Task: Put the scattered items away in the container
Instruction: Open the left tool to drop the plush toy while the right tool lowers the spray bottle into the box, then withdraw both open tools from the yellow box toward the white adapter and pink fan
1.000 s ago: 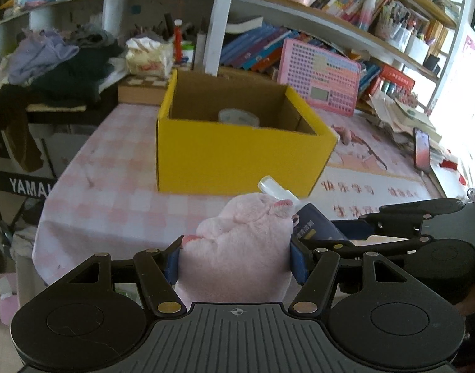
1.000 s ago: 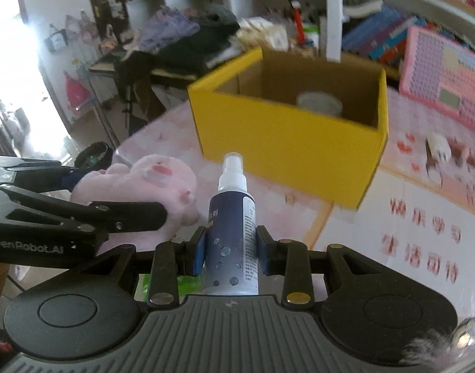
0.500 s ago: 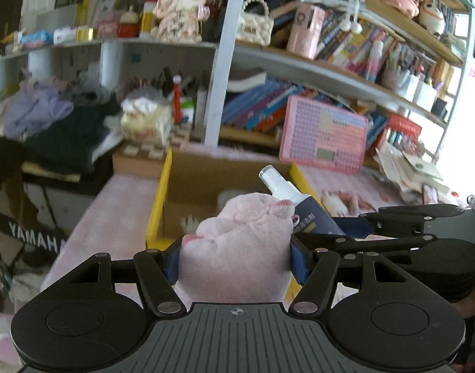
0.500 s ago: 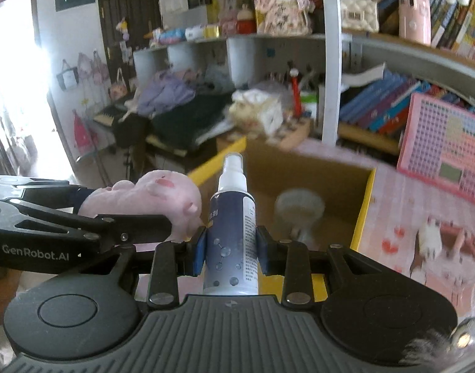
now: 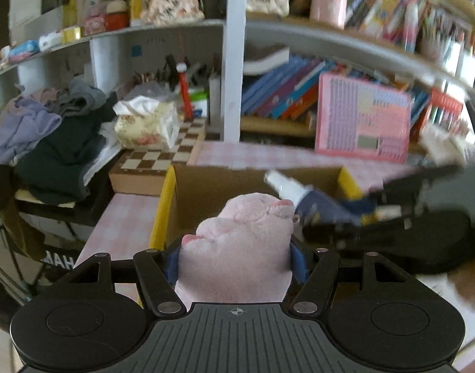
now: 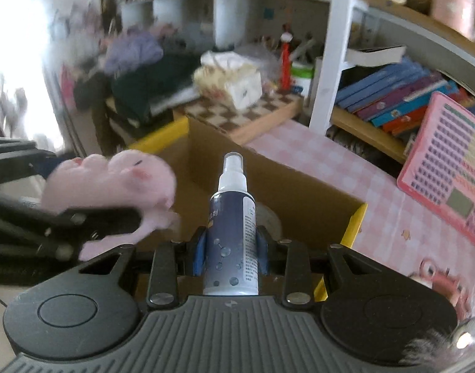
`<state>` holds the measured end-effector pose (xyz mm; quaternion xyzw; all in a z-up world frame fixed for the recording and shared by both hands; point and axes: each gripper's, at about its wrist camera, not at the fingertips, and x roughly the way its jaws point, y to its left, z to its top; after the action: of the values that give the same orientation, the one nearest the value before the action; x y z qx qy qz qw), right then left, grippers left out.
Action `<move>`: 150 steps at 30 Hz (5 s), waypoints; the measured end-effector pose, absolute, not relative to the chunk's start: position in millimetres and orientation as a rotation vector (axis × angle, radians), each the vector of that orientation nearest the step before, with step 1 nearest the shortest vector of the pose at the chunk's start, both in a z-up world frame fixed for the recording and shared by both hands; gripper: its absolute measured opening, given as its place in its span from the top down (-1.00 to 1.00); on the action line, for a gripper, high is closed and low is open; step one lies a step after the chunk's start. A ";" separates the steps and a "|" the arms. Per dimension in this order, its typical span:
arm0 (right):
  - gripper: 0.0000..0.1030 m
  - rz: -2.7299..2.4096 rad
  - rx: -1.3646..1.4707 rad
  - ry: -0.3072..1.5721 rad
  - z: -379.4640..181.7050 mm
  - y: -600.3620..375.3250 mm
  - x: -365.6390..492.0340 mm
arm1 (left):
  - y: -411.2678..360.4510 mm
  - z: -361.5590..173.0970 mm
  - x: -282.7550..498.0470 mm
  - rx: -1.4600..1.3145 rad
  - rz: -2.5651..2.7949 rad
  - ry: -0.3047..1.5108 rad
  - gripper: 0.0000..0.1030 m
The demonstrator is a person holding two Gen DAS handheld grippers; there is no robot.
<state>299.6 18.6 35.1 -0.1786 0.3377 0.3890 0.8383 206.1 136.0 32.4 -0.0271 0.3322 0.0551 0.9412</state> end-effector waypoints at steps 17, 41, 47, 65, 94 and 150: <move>0.40 1.012 -0.569 0.870 -3.7 71.5 359.2 | 116.8 -0.8 239.4 -0.020 0.116 0.821 -0.45; 0.13 0.944 -0.345 0.778 49.2 29.5 325.6 | 103.5 46.6 192.5 0.005 0.060 0.655 -0.46; 0.13 0.917 -0.306 0.754 62.3 12.8 294.2 | 101.5 55.1 166.1 0.011 0.032 0.635 -0.47; 0.14 0.716 -0.233 0.641 79.7 -63.4 168.9 | 99.6 60.6 78.0 -0.050 0.006 0.581 -0.47; -0.70 0.391 -0.174 0.742 5.6 -79.8 57.7 | 91.5 11.3 13.0 -0.016 -0.006 0.755 -0.68; -0.93 0.134 -0.151 0.887 -17.9 -196.6 83.0 | -31.8 -22.7 90.2 0.047 -0.335 0.911 -0.75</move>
<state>83.0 -196.6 -17.9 -0.0728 0.4284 0.0648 0.8983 90.2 -31.8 -22.7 0.0225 0.4379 -0.1609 0.8842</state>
